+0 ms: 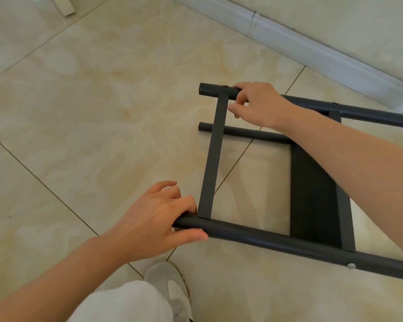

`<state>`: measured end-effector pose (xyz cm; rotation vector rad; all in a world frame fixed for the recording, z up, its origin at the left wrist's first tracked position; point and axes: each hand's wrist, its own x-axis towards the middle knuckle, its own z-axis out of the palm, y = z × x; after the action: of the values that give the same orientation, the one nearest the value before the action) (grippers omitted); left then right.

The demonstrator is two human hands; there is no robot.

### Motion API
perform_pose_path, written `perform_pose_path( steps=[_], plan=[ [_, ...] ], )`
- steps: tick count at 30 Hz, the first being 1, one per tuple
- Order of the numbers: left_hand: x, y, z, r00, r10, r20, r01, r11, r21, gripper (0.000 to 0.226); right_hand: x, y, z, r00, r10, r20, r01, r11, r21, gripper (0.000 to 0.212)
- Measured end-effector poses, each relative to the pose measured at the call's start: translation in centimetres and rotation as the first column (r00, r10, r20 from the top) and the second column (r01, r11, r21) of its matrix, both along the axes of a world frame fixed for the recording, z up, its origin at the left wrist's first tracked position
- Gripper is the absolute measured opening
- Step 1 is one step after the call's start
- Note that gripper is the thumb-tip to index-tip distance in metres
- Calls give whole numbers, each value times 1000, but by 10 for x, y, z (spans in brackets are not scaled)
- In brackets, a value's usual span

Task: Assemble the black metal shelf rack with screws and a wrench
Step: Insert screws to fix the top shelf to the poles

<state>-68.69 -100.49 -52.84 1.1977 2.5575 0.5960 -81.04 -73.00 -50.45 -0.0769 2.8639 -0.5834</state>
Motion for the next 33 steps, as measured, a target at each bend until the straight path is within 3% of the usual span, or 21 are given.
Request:
perform_pose_path(
  steps=[6, 14, 19, 22, 25, 33],
  plan=[
    [1, -3, -8, 991, -2, -131, 7, 999, 34, 47, 1, 0, -1, 999, 32, -22, -31, 998, 51, 29],
    [8, -8, -21, 994, 78, -75, -69, 991, 114, 43, 6, -3, -2, 997, 63, -46, -60, 996, 62, 32],
    [13, -8, -22, 989, 133, -69, -119, 978, 173, 52, 10, -7, -2, 996, 69, -60, -64, 995, 81, 35],
    [12, -6, -25, 991, 76, -112, -52, 979, 198, 65, 10, -7, -3, 996, 65, -65, -60, 995, 78, 36],
    [6, -4, -26, 985, -74, -156, 91, 990, 108, 76, 10, -7, -3, 995, 67, -71, -61, 995, 79, 35],
    [0, -3, -30, 981, -146, -129, 163, 978, 132, 68, 10, -3, -4, 991, 80, -108, -68, 992, 110, 39]
  ],
)
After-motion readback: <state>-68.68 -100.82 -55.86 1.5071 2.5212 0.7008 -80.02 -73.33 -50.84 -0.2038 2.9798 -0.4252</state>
